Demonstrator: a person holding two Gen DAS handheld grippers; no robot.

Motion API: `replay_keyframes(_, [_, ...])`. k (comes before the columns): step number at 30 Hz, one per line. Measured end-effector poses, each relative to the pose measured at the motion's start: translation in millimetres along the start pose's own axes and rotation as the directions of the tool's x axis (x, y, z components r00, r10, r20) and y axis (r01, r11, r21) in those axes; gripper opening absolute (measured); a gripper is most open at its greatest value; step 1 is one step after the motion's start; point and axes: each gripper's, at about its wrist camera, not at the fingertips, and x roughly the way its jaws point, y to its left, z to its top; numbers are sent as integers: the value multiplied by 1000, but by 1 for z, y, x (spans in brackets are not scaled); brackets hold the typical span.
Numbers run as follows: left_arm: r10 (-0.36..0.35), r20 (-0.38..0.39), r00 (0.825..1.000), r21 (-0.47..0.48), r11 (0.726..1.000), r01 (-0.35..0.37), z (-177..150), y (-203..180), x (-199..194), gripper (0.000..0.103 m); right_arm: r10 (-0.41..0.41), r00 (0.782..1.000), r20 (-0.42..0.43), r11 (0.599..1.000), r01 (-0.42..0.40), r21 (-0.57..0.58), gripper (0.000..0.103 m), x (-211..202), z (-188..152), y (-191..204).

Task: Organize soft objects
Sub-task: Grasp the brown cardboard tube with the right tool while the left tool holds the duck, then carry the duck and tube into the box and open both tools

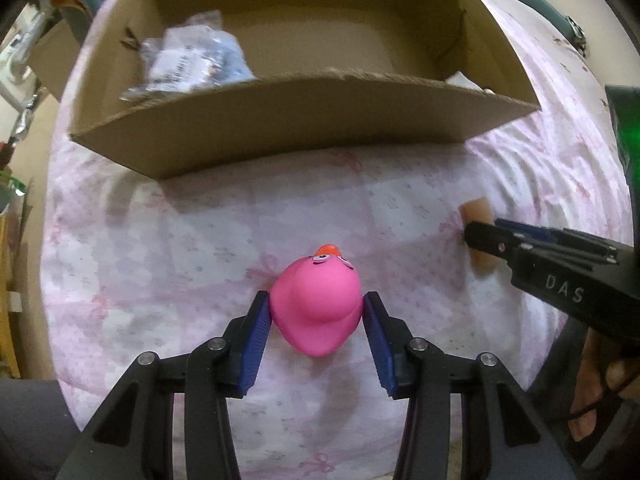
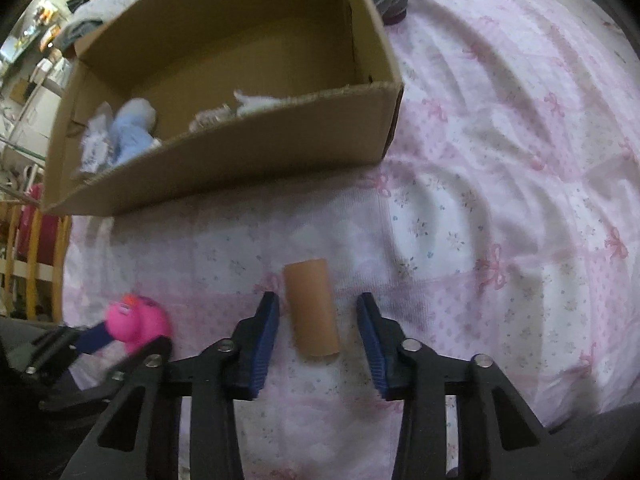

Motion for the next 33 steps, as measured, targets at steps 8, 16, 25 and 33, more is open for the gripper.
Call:
replay_keyframes(8, [22, 53, 998, -58, 998, -19, 4, 25, -19, 43, 21, 1000, 14, 999, -21, -34, 6, 4, -2, 16])
replay_keyframes(16, [60, 86, 994, -67, 996, -55, -2, 24, -21, 43, 69, 996, 58, 997, -67, -45, 6, -15, -5, 25])
replay_keyframes(25, [85, 109, 990, -82, 994, -77, -7, 32, -30, 43, 149, 980, 129, 984, -135, -113, 6, -54, -6, 53])
replay_keyframes(33, [109, 194, 975, -117, 989, -87, 1, 41, -71, 43, 221, 953, 207, 972, -198, -125, 6, -94, -5, 64])
